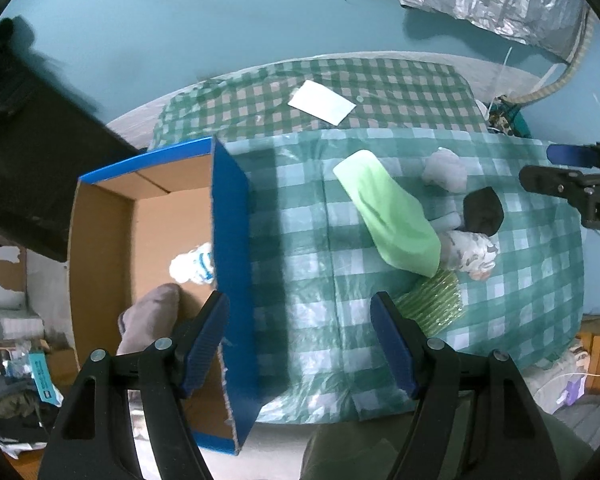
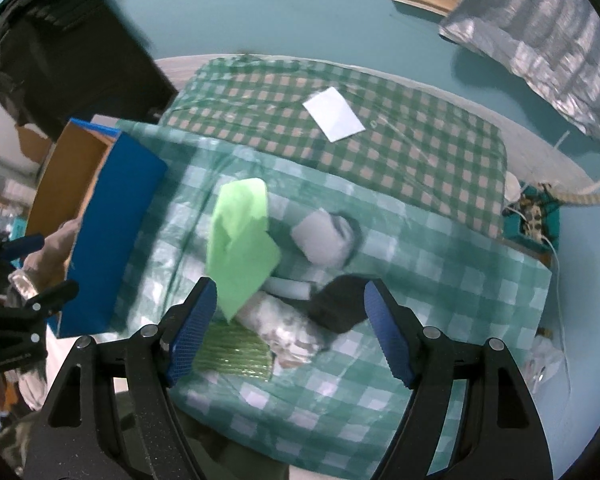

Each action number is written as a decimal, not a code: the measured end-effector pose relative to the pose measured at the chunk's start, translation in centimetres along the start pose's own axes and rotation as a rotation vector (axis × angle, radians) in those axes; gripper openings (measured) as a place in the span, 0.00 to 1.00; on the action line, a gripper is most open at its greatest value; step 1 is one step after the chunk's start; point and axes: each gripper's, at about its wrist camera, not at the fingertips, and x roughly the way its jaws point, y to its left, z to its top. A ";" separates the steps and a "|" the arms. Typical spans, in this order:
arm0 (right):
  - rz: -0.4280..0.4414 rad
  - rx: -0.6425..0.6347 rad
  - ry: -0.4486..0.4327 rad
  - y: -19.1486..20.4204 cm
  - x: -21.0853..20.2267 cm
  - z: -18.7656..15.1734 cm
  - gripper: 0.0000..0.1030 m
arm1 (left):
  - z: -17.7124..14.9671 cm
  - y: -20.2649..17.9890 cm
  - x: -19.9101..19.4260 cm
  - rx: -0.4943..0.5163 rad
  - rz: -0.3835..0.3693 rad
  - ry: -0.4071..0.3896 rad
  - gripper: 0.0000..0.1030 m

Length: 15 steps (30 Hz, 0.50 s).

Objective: Organize soft objects
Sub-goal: 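Move both open tools back from the box over the bed, then grasp the lime-green cloth with the left tool while the right tool grasps the black sock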

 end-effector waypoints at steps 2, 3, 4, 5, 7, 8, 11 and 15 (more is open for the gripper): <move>-0.006 0.017 0.007 -0.7 0.4 -0.2 0.76 | 0.5 -0.3 0.6 -0.005 -0.013 0.015 0.72; -0.008 0.024 0.011 -1.0 0.6 -0.3 0.76 | 0.8 -0.4 0.9 -0.007 -0.021 0.021 0.72; -0.010 0.032 0.016 -1.4 0.8 -0.4 0.76 | 1.1 -0.6 1.3 -0.008 -0.030 0.027 0.73; -0.013 0.042 0.023 -1.8 1.2 -0.6 0.76 | 1.4 -0.7 1.6 -0.011 -0.033 0.033 0.74; -0.015 0.056 0.032 -2.2 1.7 -0.8 0.76 | 1.9 -1.0 2.3 -0.019 -0.038 0.041 0.77; -0.015 0.066 0.039 -2.6 2.1 -0.8 0.76 | 2.3 -1.1 2.8 -0.024 -0.047 0.043 0.79; -0.020 0.094 0.051 -3.5 3.1 -1.1 0.76 | 2.9 -1.5 4.1 -0.032 -0.050 0.062 0.80; -0.025 0.130 0.070 -4.4 4.3 -1.2 0.76 | 3.8 -2.2 6.3 -0.023 -0.042 0.095 0.80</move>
